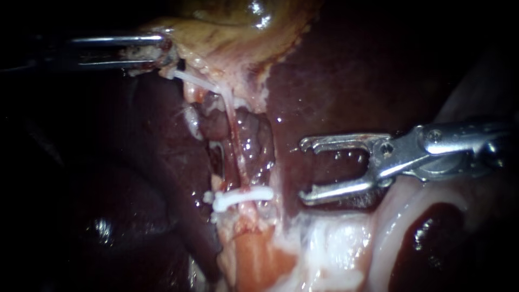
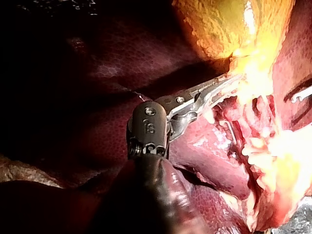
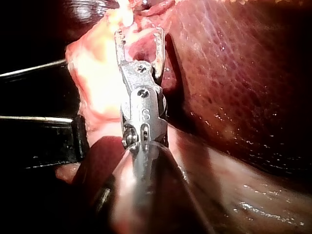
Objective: Going back first clip right tube
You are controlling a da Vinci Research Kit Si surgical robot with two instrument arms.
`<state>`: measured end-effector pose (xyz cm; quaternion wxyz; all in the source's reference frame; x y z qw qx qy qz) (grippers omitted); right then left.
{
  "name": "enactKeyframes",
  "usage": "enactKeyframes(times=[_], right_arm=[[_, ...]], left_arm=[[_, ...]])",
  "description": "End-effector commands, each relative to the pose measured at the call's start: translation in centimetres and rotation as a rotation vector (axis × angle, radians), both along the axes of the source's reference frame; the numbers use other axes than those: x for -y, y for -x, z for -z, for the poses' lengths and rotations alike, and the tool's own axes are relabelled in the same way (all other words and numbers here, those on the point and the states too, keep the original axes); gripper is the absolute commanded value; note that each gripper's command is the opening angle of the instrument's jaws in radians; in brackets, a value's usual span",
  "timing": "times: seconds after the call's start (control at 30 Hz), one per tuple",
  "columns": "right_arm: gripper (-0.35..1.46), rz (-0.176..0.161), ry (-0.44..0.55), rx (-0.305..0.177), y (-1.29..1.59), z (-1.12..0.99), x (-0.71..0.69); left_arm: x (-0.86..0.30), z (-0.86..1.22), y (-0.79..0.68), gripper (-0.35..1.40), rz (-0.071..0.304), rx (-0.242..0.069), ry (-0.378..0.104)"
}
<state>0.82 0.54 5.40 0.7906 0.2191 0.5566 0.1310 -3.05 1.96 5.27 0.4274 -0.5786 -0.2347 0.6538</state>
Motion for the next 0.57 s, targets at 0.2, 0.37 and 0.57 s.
enactKeyframes(times=[0.2,0.37,0.57], right_arm=[[0.5,0.0,-0.001,0.0,0.01,0.01,-0.01],[0.5,0.0,-0.002,0.0,0.02,0.02,-0.02],[0.5,0.008,-0.01,-0.004,0.01,0.06,-0.06]], left_arm=[[0.09,-0.23,0.18,-0.35,-0.019,-0.026,0.003],[0.1,-0.25,0.19,-0.35,-0.022,-0.03,0.009],[0.08,-0.21,0.15,-0.35,-0.024,-0.028,0.007]])
